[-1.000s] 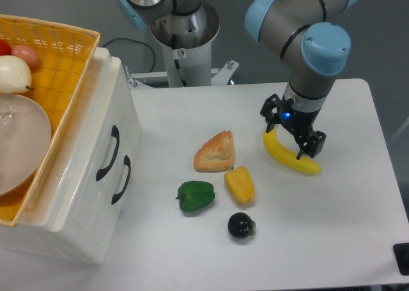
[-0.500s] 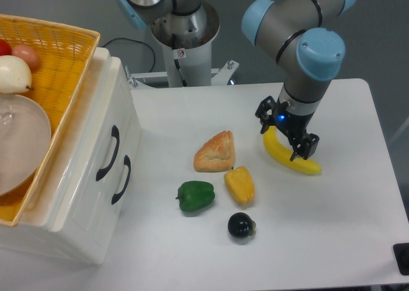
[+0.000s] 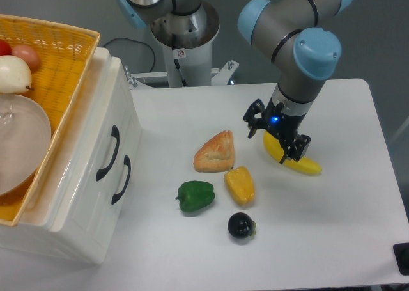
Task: Slide open the top white drawer
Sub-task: 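Raise the open gripper up from beside the yellow banana, then move the gripper over the bread roll toward the white cabinet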
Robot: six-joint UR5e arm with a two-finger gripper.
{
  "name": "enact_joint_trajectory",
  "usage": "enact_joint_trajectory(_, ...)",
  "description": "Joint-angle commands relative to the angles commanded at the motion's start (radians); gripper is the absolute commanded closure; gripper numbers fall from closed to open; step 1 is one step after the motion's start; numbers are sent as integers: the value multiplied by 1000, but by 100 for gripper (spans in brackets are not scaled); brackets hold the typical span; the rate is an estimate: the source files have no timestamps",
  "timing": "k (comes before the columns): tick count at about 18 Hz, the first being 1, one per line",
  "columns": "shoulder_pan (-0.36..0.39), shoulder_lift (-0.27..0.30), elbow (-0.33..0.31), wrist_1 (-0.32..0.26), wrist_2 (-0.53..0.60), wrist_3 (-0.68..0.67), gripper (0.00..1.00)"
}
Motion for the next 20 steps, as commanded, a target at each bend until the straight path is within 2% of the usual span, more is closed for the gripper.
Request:
enact_joint_trajectory(3,-15,3,-14,-26,17,-14,0)
enact_joint_trajectory(6,-54,12,-14,-66,17,-104,0)
enact_joint_trajectory(10,-95,17,-14,-69,8,-201,0)
enact_joint_trajectory(14,-136,15,-17,-77,8,-241,0)
enact_joint_trajectory(16,-182,20,-17,-65,5,-310,0)
enact_joint_trajectory(20,-216,25,-14,-64,6,-402,0)
